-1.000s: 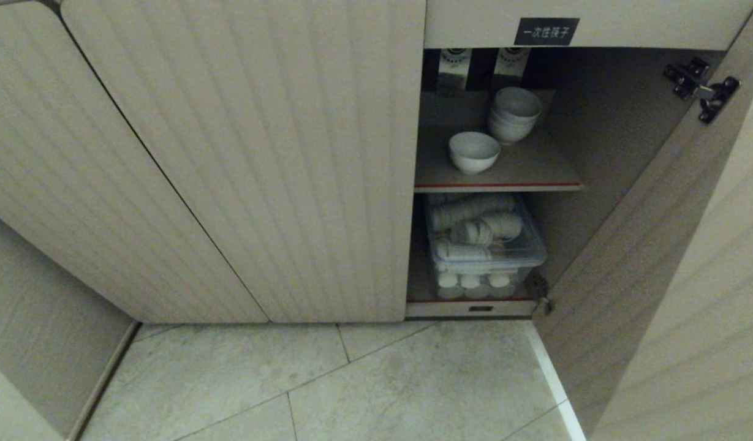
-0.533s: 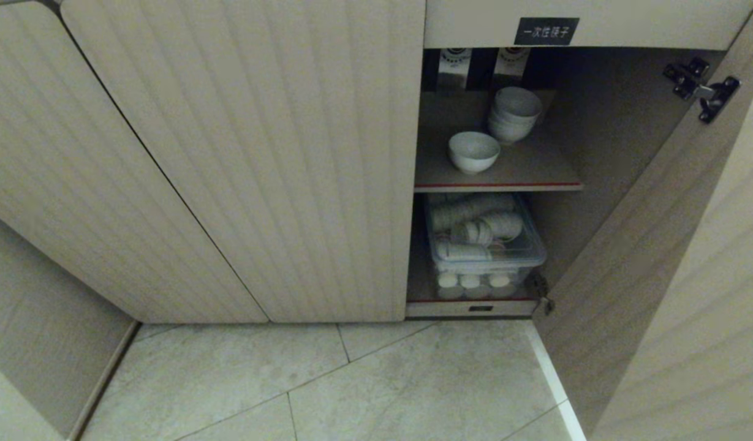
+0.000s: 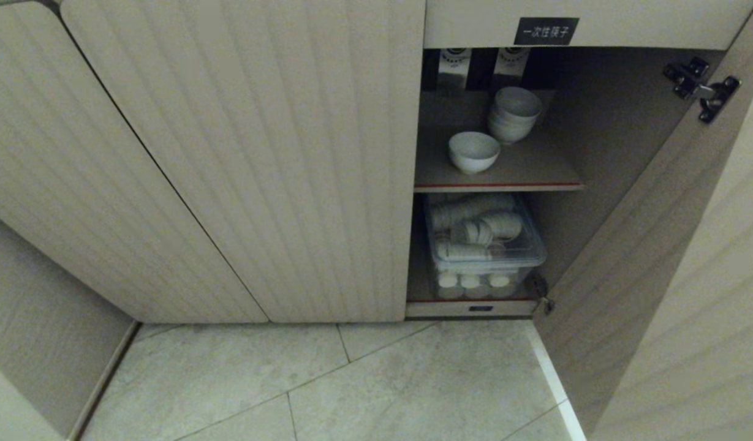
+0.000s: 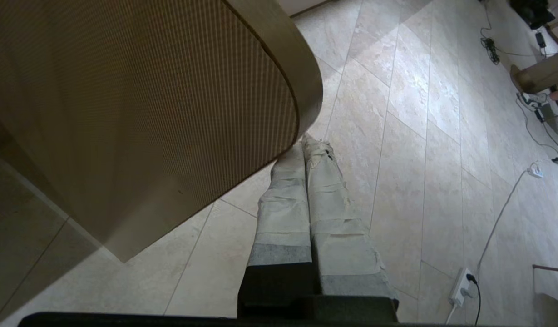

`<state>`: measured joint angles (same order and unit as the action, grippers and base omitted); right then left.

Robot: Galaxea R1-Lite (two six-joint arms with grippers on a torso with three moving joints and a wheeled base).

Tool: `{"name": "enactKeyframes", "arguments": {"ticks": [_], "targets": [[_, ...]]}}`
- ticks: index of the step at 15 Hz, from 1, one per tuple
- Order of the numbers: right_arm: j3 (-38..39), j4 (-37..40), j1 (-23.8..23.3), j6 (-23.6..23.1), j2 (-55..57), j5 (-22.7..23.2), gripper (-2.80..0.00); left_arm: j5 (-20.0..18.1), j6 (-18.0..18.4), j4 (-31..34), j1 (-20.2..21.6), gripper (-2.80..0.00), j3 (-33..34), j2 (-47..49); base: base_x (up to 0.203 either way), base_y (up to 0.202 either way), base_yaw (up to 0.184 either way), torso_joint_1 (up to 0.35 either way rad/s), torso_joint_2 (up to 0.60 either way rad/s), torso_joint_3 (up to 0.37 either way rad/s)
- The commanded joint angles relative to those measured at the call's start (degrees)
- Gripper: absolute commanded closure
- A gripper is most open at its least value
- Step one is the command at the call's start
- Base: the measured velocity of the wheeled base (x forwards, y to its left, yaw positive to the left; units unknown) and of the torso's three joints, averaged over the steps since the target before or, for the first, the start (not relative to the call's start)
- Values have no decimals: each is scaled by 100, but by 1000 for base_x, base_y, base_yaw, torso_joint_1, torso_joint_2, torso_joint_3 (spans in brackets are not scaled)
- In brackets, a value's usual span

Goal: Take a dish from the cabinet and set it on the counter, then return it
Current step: Close the cabinet door

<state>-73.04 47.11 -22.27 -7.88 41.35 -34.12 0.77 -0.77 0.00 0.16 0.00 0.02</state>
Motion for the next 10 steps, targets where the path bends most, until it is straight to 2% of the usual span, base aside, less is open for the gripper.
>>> {"name": "enactKeyframes", "arguments": {"ticks": [1,3,8,10], "targets": [[-101,38,175,101,212,-16,0,2,-2,0,2,0,0,-2,0,0,0,0,0,0],[-172,60,691,171,251,-16,0,2,-2,0,2,0,0,-2,0,0,0,0,0,0],[-415,64,750,199,490,-16,0,2,-2,0,2,0,0,-2,0,0,0,0,0,0],[-660,341,741,172,500,-20,0,2,-2,0,2,0,0,-2,0,0,0,0,0,0]]}}
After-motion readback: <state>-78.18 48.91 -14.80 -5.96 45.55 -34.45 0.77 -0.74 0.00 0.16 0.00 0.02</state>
